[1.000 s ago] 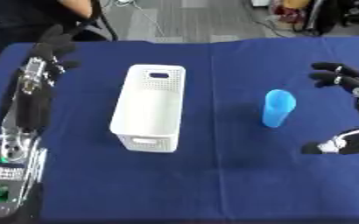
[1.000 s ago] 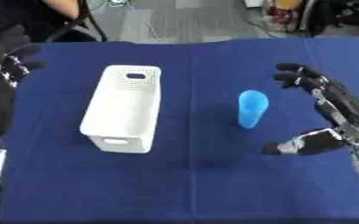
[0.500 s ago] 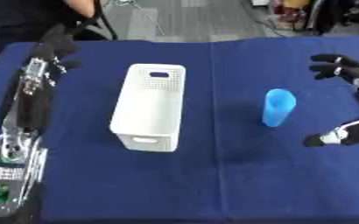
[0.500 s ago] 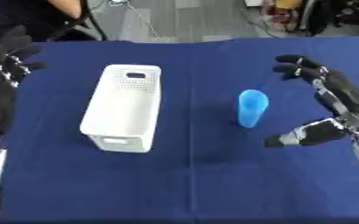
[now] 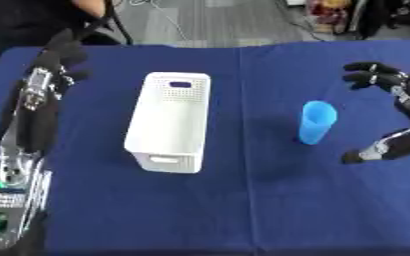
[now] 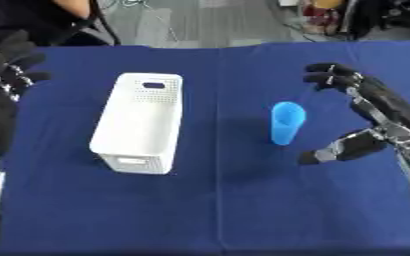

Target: Pick up objects on the table and place them in the box.

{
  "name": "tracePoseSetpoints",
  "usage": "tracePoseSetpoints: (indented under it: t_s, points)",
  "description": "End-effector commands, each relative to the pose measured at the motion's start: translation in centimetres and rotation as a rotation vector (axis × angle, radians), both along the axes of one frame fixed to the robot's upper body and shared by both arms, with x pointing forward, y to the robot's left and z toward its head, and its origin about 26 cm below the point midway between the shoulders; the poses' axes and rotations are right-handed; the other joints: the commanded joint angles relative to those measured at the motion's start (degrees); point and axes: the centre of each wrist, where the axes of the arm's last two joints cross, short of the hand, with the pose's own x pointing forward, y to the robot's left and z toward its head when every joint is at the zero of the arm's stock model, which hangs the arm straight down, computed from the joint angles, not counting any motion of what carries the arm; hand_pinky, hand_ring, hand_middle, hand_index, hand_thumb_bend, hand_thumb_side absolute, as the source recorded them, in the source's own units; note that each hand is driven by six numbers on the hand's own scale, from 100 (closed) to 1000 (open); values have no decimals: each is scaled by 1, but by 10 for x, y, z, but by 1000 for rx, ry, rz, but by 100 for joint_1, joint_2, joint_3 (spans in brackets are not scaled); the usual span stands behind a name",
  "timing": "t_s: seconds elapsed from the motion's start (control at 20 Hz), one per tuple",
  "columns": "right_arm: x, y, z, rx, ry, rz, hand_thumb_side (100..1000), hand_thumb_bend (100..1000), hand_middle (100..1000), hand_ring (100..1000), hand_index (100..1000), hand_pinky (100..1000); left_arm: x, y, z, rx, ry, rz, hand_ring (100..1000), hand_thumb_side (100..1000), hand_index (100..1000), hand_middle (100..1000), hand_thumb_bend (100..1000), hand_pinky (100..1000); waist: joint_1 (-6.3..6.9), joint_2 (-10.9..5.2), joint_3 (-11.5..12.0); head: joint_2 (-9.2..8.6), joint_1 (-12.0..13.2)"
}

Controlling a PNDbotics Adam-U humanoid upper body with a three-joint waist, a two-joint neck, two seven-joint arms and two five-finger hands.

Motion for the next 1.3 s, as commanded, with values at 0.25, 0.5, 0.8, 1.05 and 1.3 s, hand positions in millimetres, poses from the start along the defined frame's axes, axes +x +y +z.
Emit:
tracePoseSetpoints:
  t_s: [0.25,0.5,0.8,1.05,1.3]
  points:
    - [11,-4,4,-28,10,13,512,986,914,703,879,731,0,0,6,27,-19,-15,870,1000,851,1000,127,793,-17,-34,32,-20,-58]
    - [14,-3,4,-65,11,30,507,991,902,709,879,736,1,-1,6,30,-15,-21,870,1000,850,995,121,793,-23,-29,60,-20,-64]
    - [20,1,5,-117,6,57,505,994,894,713,879,738,1,-2,6,31,-15,-29,870,1000,850,992,120,794,-21,-23,94,-20,-102]
    - [24,1,5,-137,6,65,499,995,894,714,879,739,2,-4,7,31,-18,-37,870,1000,847,990,118,794,-21,2,132,-20,-107]
    - [30,-4,6,-146,13,49,488,995,897,712,879,738,3,-6,9,32,-22,-45,871,1000,840,988,115,795,-16,36,165,-20,-111]
